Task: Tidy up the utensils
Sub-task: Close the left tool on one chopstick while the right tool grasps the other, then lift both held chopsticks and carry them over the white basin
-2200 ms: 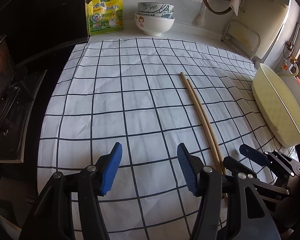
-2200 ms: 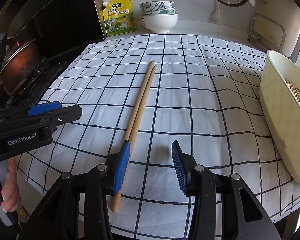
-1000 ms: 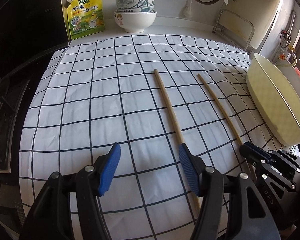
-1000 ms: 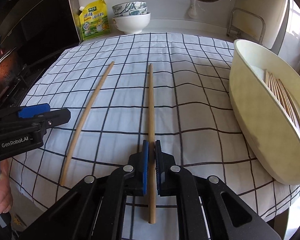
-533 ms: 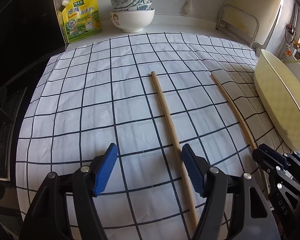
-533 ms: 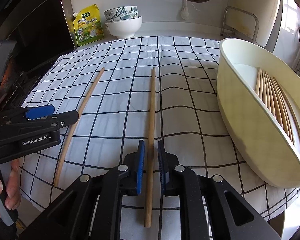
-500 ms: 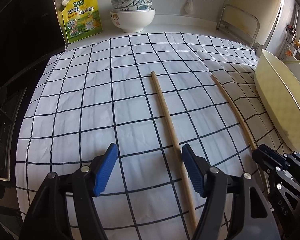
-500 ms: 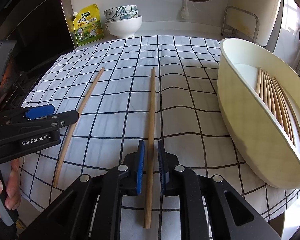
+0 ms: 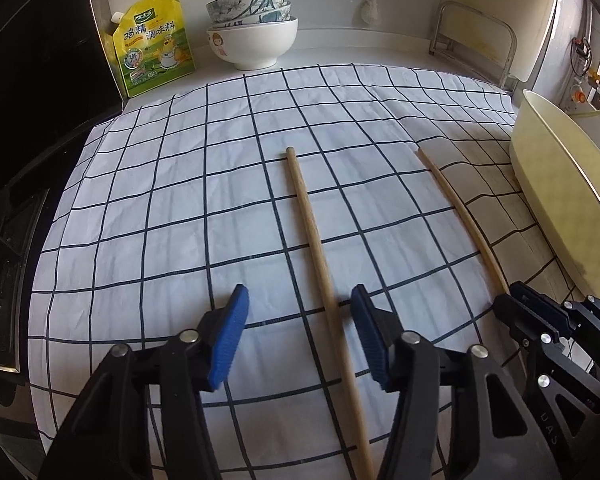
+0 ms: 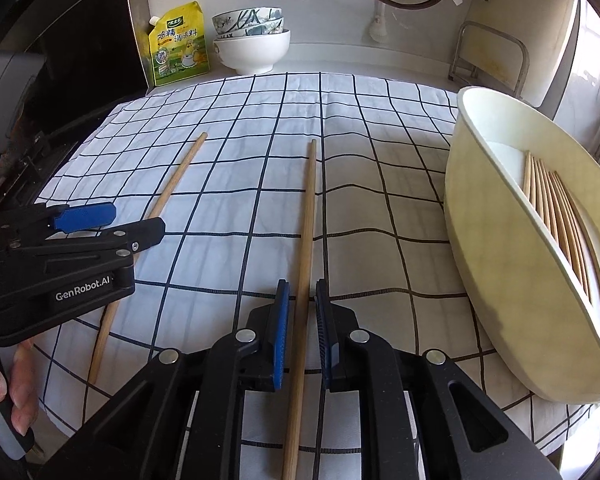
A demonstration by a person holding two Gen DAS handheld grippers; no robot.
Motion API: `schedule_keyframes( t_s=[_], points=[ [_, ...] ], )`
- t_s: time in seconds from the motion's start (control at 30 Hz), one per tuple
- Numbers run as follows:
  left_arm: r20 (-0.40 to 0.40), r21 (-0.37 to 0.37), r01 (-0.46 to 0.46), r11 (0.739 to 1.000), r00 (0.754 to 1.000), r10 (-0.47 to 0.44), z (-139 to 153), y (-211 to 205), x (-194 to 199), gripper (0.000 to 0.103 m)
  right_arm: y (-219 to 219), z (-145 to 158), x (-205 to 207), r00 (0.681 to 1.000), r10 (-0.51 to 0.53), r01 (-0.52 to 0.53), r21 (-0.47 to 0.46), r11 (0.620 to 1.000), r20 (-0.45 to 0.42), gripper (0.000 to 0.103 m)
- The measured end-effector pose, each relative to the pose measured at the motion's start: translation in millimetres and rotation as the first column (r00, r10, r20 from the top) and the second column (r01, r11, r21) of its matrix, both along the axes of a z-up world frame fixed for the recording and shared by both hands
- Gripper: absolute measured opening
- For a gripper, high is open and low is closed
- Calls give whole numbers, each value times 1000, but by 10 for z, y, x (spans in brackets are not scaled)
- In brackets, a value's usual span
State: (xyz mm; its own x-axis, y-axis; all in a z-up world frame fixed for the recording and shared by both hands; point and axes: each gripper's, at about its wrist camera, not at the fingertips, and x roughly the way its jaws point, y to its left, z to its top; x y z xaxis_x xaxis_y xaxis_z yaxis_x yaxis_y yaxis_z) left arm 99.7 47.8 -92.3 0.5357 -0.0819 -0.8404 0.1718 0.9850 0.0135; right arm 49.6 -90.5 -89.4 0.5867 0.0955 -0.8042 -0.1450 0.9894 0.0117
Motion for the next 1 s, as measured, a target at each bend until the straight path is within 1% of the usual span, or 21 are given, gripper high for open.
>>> schedule_keyframes(
  t_s=[0.03, 0.07, 0.13, 0.17, 0.2, 0.23, 0.37, 0.5, 0.7, 0.87, 1.0],
  points=[
    [2, -1, 7, 1000, 1000, -7, 1, -22, -7, 38, 11, 0, 7, 1000, 2, -2, -2, 1000, 1, 13],
    [5, -4, 14, 1000, 1000, -14, 4, -45, -18, 35, 13, 0, 12, 1000, 5, -5, -1, 1000, 2, 13],
    [9, -3, 27, 1000, 1000, -27, 7, -91, -38, 22, 15, -4, 15, 1000, 10, -10, 0, 1000, 5, 11],
    [8, -6, 33, 999, 999, -33, 9, -109, -46, 19, 16, -4, 15, 1000, 10, -10, -3, 1000, 7, 9],
    [7, -9, 38, 999, 999, -38, 10, -122, -52, 11, 19, -6, 16, 1000, 10, -10, -3, 1000, 8, 7],
    [6, -8, 41, 999, 999, -41, 11, -134, -56, 9, 14, -7, 17, 1000, 9, -9, 0, 1000, 9, 7],
    [-8, -32, 46, 998, 999, -46, 18, -111, -57, 7, -27, -9, 18, 1000, 3, -3, 36, 999, 9, 7],
    [-29, -75, 47, 996, 998, -49, 43, -48, -81, 7, -56, 33, -9, 1000, 0, -1, 76, 997, 5, 6],
    [-19, -108, 47, 993, 999, -49, 188, 27, -168, 7, 11, 177, -114, 999, 24, -27, 116, 993, 33, 6],
    [21, -136, 60, 989, 998, -58, 449, 15, -232, 7, -62, 437, -207, 996, 15, -29, 154, 988, 93, 6],
    [67, -167, 110, 980, 993, -100, 716, -171, -237, 7, -291, 742, -305, 987, -24, -5, 188, 982, 156, 6]
  ],
)
